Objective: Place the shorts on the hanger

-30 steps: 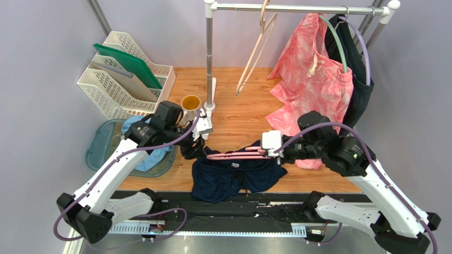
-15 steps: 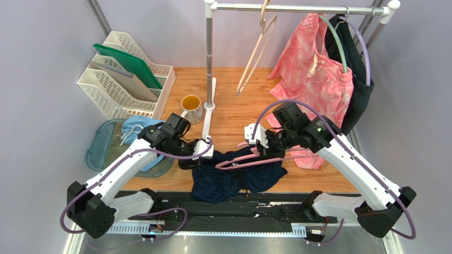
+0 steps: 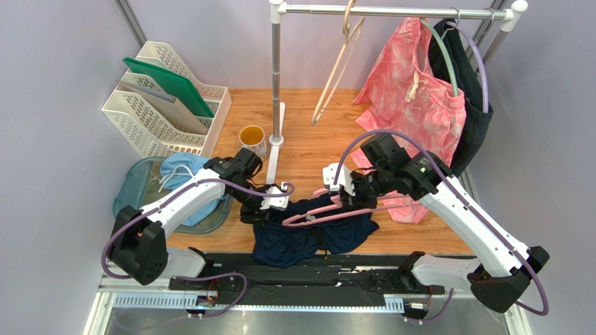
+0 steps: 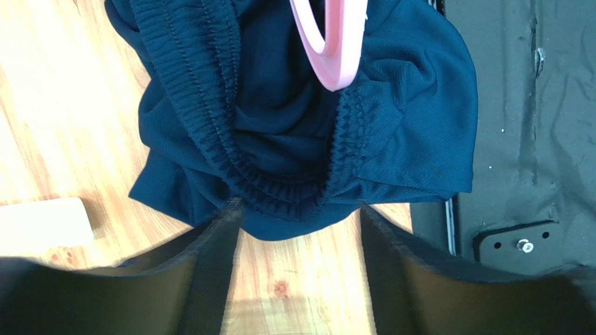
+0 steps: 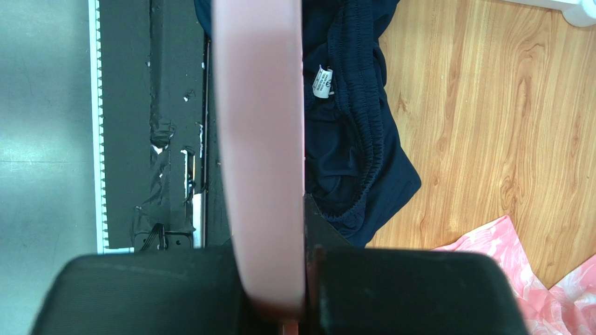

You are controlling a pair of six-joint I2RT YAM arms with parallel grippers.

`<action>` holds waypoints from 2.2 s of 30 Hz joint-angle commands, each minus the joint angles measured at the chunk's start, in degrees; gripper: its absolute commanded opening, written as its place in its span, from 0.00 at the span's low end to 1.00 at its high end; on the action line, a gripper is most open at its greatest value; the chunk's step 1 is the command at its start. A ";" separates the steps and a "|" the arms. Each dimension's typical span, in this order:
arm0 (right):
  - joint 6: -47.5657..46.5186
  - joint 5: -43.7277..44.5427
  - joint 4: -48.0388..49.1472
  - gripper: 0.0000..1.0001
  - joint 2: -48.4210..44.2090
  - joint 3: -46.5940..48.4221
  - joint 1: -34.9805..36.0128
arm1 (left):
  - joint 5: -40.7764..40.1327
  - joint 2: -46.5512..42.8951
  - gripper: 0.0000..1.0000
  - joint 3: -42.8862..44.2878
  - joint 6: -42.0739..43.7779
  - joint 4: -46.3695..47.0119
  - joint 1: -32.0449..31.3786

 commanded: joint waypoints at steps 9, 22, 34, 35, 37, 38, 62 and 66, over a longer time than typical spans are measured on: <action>2.04 -2.12 4.90 0.00 0.30 -1.31 -1.37 | 2.51 4.44 0.53 3.53 -6.82 2.24 -0.09; 3.36 -5.11 10.26 0.00 -0.84 -4.47 -2.87 | 3.82 -0.56 0.00 7.56 -9.36 -1.97 -1.05; 6.17 -12.49 21.41 0.00 1.88 -6.40 -2.87 | 4.00 -5.40 0.00 17.14 -15.87 -4.18 -7.03; 6.70 -13.36 22.38 0.00 1.79 -7.98 -2.96 | 3.83 -5.40 0.00 17.41 -16.31 -3.83 -7.38; 6.79 -14.25 25.19 0.00 1.79 -9.48 -2.87 | 3.39 -5.40 0.00 18.02 -17.01 -3.12 -7.91; 6.79 -15.38 25.99 0.00 2.05 -10.10 -2.78 | 3.12 -5.32 0.00 18.20 -17.27 -2.86 -8.26; 6.88 -20.76 34.17 0.00 0.30 -15.99 -4.01 | 1.28 -14.04 0.81 -0.08 -25.89 7.06 -3.68; 6.79 -21.28 34.78 0.00 -0.58 -16.08 -3.92 | -0.39 -10.69 0.74 -0.69 -30.01 14.18 -6.24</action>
